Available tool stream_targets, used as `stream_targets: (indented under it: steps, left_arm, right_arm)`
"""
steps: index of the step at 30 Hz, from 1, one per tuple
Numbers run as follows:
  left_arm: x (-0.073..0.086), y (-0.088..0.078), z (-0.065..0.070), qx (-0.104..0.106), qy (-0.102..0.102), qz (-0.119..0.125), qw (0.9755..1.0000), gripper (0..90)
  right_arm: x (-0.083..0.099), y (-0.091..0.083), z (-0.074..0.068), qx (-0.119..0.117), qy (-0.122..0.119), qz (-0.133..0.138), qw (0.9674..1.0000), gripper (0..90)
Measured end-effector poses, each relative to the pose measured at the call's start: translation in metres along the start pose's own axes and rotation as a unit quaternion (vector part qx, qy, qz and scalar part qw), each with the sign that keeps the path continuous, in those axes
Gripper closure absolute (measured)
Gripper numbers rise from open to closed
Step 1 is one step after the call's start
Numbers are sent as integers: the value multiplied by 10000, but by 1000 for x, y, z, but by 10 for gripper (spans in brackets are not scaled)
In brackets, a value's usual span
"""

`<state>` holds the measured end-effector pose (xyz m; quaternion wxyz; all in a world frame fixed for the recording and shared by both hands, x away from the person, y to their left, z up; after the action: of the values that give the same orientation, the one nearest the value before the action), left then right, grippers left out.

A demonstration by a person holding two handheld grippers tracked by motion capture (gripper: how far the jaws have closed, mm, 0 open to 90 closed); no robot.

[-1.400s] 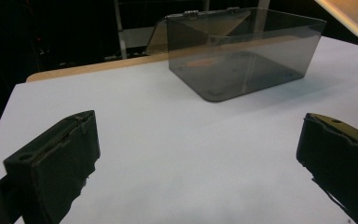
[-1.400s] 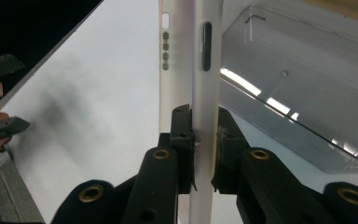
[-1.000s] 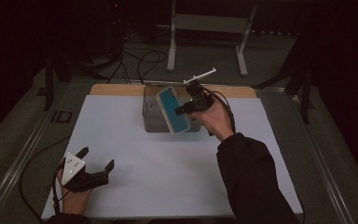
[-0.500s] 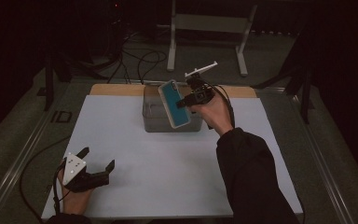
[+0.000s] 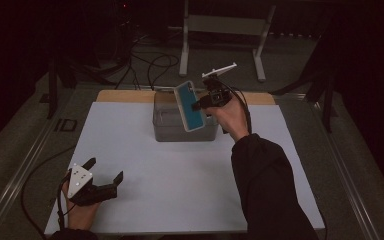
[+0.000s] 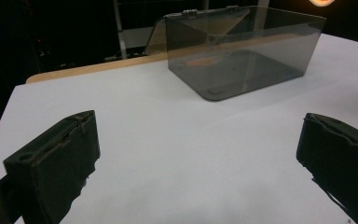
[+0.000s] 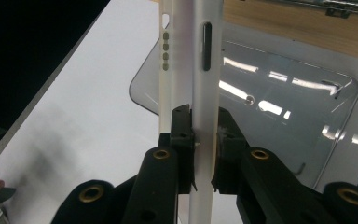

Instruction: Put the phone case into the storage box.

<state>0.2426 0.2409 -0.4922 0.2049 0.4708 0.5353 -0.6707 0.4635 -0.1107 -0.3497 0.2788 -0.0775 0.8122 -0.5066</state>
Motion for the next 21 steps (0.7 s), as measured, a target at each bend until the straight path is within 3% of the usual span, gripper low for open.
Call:
stream_targets:
  steps: [11, 21]
  left_arm:
    - [0, -1, 0, 12, -14, 15, 10000, 2]
    - [-1, -1, 0, 1, -16, 28, 10000, 2]
  right_arm:
    - [-5, 5, 9, 284, 262, 20, 9993, 816]
    - [-10, 7, 21, 396, 600, 130, 9973, 816]
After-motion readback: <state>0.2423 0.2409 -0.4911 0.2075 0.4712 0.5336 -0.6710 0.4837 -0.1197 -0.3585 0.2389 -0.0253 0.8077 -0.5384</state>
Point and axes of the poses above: each handheld gripper's, and its own axes: y roughly forward along the jaws, x roughly out of its underside, z roughly to its right, the point moved 1 cm from there along y, roughly forward along the jaws, and after that the axes turned 13 degrees about -z, right-handed, at the moved point
